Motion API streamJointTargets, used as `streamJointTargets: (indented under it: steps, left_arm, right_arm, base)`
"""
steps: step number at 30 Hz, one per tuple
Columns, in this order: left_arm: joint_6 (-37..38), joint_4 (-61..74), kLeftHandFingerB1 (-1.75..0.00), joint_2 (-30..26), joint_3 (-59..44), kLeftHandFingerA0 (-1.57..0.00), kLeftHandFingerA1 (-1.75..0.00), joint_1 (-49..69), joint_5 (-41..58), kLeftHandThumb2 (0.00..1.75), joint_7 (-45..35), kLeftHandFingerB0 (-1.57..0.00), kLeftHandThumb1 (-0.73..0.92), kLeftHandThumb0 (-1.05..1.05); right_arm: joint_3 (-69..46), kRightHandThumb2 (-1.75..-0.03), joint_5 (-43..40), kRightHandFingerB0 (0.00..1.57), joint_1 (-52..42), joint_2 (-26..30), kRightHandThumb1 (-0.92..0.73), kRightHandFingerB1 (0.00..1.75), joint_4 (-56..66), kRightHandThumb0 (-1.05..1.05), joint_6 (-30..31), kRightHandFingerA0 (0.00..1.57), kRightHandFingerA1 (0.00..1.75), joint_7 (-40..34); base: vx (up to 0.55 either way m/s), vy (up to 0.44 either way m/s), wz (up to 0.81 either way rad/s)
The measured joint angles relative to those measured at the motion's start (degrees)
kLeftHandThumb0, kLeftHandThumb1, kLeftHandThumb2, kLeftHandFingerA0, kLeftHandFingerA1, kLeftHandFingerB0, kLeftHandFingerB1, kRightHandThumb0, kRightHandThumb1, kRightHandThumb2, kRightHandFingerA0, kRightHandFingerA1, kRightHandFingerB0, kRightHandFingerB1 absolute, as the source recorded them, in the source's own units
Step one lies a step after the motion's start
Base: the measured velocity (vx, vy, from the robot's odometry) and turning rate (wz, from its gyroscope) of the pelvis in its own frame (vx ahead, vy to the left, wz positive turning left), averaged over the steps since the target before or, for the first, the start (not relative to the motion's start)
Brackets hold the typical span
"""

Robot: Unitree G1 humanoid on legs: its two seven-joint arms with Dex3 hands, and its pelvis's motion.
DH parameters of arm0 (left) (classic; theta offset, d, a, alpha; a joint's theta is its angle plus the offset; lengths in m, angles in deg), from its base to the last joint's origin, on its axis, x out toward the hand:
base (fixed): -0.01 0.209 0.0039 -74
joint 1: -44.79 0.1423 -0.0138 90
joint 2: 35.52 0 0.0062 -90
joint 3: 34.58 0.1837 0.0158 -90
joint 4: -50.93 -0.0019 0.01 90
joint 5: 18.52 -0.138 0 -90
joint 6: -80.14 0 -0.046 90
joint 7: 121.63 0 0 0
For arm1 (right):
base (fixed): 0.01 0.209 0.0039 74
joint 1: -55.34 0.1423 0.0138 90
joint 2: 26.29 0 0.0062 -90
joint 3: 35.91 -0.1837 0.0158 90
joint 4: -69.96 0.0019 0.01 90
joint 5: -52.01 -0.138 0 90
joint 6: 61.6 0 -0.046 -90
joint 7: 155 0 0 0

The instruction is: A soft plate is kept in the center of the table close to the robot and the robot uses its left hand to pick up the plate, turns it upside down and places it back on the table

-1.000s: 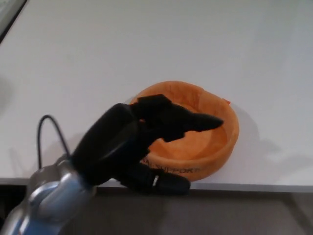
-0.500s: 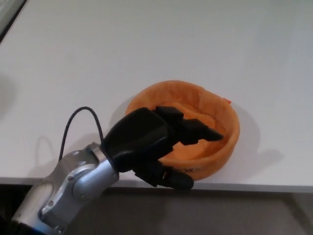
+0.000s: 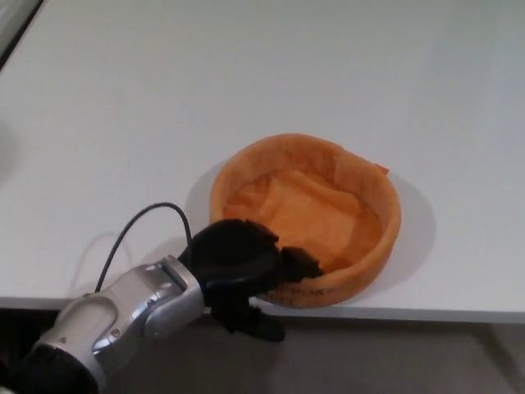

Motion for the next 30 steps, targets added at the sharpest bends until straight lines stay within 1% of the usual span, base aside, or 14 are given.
streamJointTargets:
  steps: [1, 2, 3, 8, 10, 11, 12, 13, 14, 17, 18, 19, 28, 30]
  left_arm:
    - [-0.2, -0.4, -0.47, -0.2, 1.0, -0.57, -0.65, -0.4, -0.6, 1.03, 0.4, -0.4, 0.6, -0.85]
    - [-0.4, -0.8, -0.47, -0.3, 2.0, -0.57, -0.65, -0.9, -1.3, 1.03, 0.8, -0.4, 0.6, -0.85]
    - [-0.7, -1.3, -0.35, -0.5, 3.3, -0.58, -0.55, -1.5, -2.1, 0.63, 1.4, -0.53, 0.74, -0.87]
    - [-3.0, -1.5, -0.64, -0.8, 7.9, -0.65, -0.75, -3.2, -5.3, 0.6, 2.8, -0.6, 0.66, -0.72]
    - [-4.0, -1.5, -0.68, -0.8, 9.2, -0.73, -0.94, -3.6, -6.4, 0.58, 3.5, -0.66, 0.64, -0.58]
    - [-4.8, -1.4, -0.66, -0.8, 10.0, -0.91, -1.31, -3.9, -7.2, 0.58, 4.2, -0.85, 0.54, -0.32]
    - [-5.4, -1.4, -0.66, -0.8, 10.7, -0.91, -1.31, -4.2, -7.7, 0.58, 4.8, -0.85, 0.54, -0.32]
    - [-5.9, -1.5, -0.84, -0.8, 11.4, -0.98, -1.54, -4.5, -8.2, 0.58, 5.6, -0.9, 0.51, -0.21]
    - [-6.7, -1.6, -1.41, -0.7, 12.3, -1.02, -1.73, -4.8, -8.9, 0.58, 6.9, -0.84, 0.61, -0.24]
    - [-8.3, -2.2, -1.3, -0.6, 14.3, -1.32, -1.43, -5.8, -10.2, 0.87, 10.0, -1.09, 0.43, -0.32]
    - [-8.7, -2.5, -1.62, -0.6, 15.0, -1.01, -1.75, -6.1, -10.7, 0.62, 11.0, -0.84, 0.69, -0.27]
    - [-9.3, -3.0, -1.43, -0.6, 16.0, -0.98, -1.74, -6.4, -11.3, 0.61, 12.7, -0.82, 0.61, -0.26]
    - [-11.4, -6.6, -1.33, -0.7, 20.3, -0.98, -1.71, -7.5, -13.9, 0.63, 22.2, -0.79, 0.59, -0.25]
    - [-11.5, -6.9, -1.34, -0.7, 20.5, -0.98, -1.72, -7.5, -14.0, 0.63, 22.9, -0.81, 0.61, -0.24]
  right_arm:
    - [0.0, -0.65, 0.0, 0.48, 0.0, 0.0, -0.81, 0.36, 0.1, -0.68, 0.0, 0.55, 0.37, 0.1]
    - [0.0, -0.65, 0.0, 0.48, 0.0, 0.0, -0.81, 0.36, 0.4, -0.68, 0.0, 0.55, 0.37, 0.1]
    - [0.0, -0.65, 0.0, 0.49, 0.0, 0.0, -0.81, 0.36, 0.7, -0.67, 0.0, 0.55, 0.38, 0.2]
    - [0.2, -0.66, 0.0, 0.49, -0.1, -0.1, -0.81, 0.36, 1.4, -0.67, 0.2, 0.56, 0.37, 0.6]
    - [0.3, -0.66, 0.0, 0.5, -0.1, -0.1, -0.81, 0.36, 1.7, -0.67, 0.3, 0.57, 0.38, 0.8]
    - [0.3, -0.66, 0.0, 0.5, -0.1, -0.1, -0.82, 0.36, 1.8, -0.66, 0.3, 0.57, 0.39, 0.9]
    - [0.4, -0.66, 0.0, 0.5, -0.1, -0.1, -0.82, 0.36, 2.0, -0.66, 0.4, 0.57, 0.39, 1.0]
    - [0.4, -0.66, 0.0, 0.5, 0.0, -0.1, -0.81, 0.36, 2.2, -0.65, 0.5, 0.56, 0.38, 1.1]
    - [0.4, -0.75, -0.1, 0.46, 0.0, -0.1, -0.71, 0.4, 2.5, -0.71, 0.6, 0.54, 0.43, 1.2]
    - [0.4, -0.66, -0.6, 0.51, 0.1, -0.1, -0.81, 0.36, 3.1, -0.66, 0.9, 0.57, 0.38, 1.6]
    - [0.4, -0.66, -0.7, 0.5, 0.1, -0.1, -0.81, 0.36, 3.3, -0.66, 1.0, 0.58, 0.39, 1.7]
    - [0.4, -0.66, -1.0, 0.49, 0.0, -0.1, -0.82, 0.36, 3.6, -0.65, 1.2, 0.57, 0.38, 1.8]
    - [0.4, -0.75, -2.7, 0.46, -0.1, -0.2, -0.7, 0.4, 4.8, -0.74, 2.6, 0.54, 0.43, 2.5]
    - [0.4, -0.66, -3.0, 0.49, -0.4, -0.2, -0.82, 0.36, 5.5, -0.68, 3.1, 0.57, 0.38, 2.6]
  base:
    - [0.0, 0.0, 0.0]
    - [0.0, 0.0, 0.0]
    - [0.0, 0.0, 0.0]
    - [0.0, 0.0, 0.0]
    - [0.0, 0.0, 0.0]
    - [0.0, 0.0, 0.0]
    - [0.0, 0.0, 0.0]
    - [0.0, 0.0, 0.0]
    - [0.0, 0.0, 0.0]
    - [0.0, 0.0, 0.0]
    - [0.0, 0.0, 0.0]
    - [0.0, 0.0, 0.0]
    - [0.0, 0.0, 0.0]
    - [0.0, 0.0, 0.0]
